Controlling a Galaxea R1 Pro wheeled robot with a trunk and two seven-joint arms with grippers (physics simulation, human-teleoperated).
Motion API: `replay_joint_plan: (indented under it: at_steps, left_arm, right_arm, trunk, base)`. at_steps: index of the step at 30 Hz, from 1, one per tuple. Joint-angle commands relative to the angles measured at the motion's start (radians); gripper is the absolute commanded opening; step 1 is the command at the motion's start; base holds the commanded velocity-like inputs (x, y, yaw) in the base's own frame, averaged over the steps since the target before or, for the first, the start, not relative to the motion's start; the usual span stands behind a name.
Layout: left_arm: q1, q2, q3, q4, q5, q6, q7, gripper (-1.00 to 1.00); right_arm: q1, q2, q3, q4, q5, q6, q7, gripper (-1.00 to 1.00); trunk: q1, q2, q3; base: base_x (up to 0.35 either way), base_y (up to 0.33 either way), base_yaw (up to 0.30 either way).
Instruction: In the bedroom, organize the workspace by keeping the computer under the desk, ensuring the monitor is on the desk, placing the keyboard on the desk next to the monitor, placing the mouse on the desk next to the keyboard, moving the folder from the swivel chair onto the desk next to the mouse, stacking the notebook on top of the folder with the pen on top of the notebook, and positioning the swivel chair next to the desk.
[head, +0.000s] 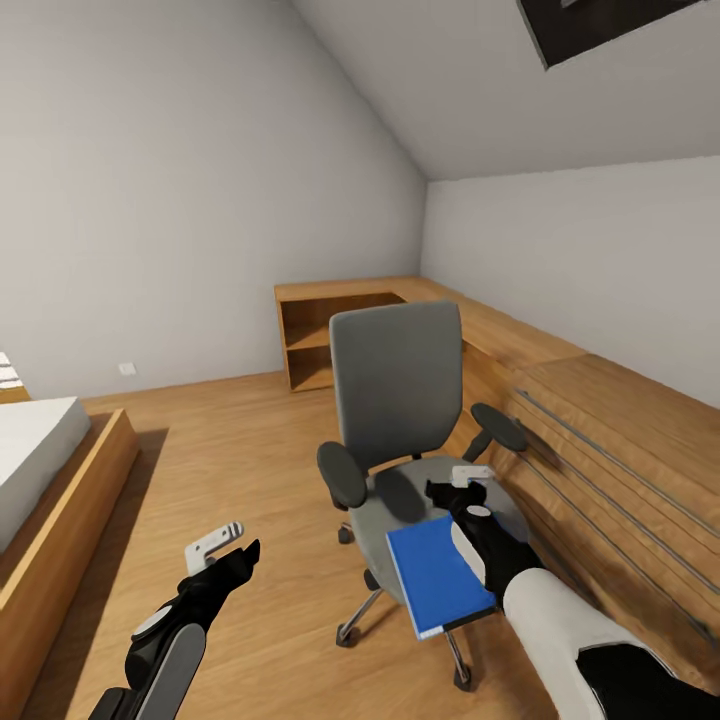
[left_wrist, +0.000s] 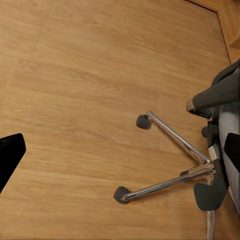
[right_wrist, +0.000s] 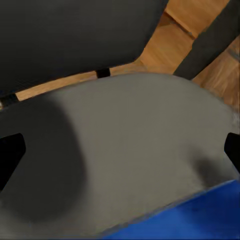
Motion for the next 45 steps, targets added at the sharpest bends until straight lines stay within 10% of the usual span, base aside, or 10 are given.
replay_joint_plan:
  at_steps: [1,6,8,12,25,34,39,45]
  left_arm:
    - [-0.001,0.001,-0.002,-0.001,0.009,0.001,0.010,1.00]
    - [-0.001,0.001,-0.002,-0.002,0.009,0.001,0.009,1.00]
    - [-0.001,0.000,-0.003,-0.004,0.009,0.000,0.008,1.00]
    - [-0.001,0.000,-0.006,-0.004,0.013,0.002,0.007,1.00]
    - [-0.001,0.001,-0.008,-0.004,0.014,0.003,0.002,1.00]
    - [-0.001,0.001,-0.011,-0.004,0.015,0.004,0.001,1.00]
    - [-0.001,0.001,-0.011,-0.004,0.013,0.004,0.000,1.00]
    - [-0.001,0.001,-0.014,-0.002,0.015,0.007,0.000,1.00]
  right_arm:
    - [0.003,-0.019,-0.003,-0.085,-0.024,0.099,-0.007,1.00]
    - [0.163,-0.083,-0.042,-0.590,-0.160,0.484,-0.008,1.00]
    - [0.295,-0.094,-0.068,-0.868,-0.203,0.576,-0.010,1.00]
    - [0.425,-0.094,-0.097,-1.085,-0.232,0.683,-0.012,1.00]
    - [0.477,-0.029,-0.173,-1.158,-0.395,0.818,-0.011,1.00]
    - [0.477,-0.041,-0.404,-1.158,-0.560,0.855,-0.005,1.00]
    - [0.477,-0.054,-0.418,-1.158,-0.674,0.873,-0.004,1.00]
    - [0.477,-0.052,-0.419,-1.158,-0.691,0.874,-0.004,1.00]
  trunk:
    - [-0.004,0.007,0.002]
    - [-0.023,0.042,0.018]
    - [-0.031,0.056,0.024]
    - [-0.035,0.063,0.027]
    - [-0.035,0.063,0.027]
    - [-0.035,0.063,0.030]
    - [-0.035,0.063,0.031]
    - [-0.035,0.063,0.031]
  base:
    - [0.000,0.000,0.000]
    - [0.000,0.000,0.000]
    - [0.000,0.000,0.000]
    - [0.000,0.000,0.000]
    - [0.000,0.000,0.000]
    - [-0.199,0.119,-0.132]
    - [-0.215,0.269,-0.152]
    - [-0.204,0.250,-0.006]
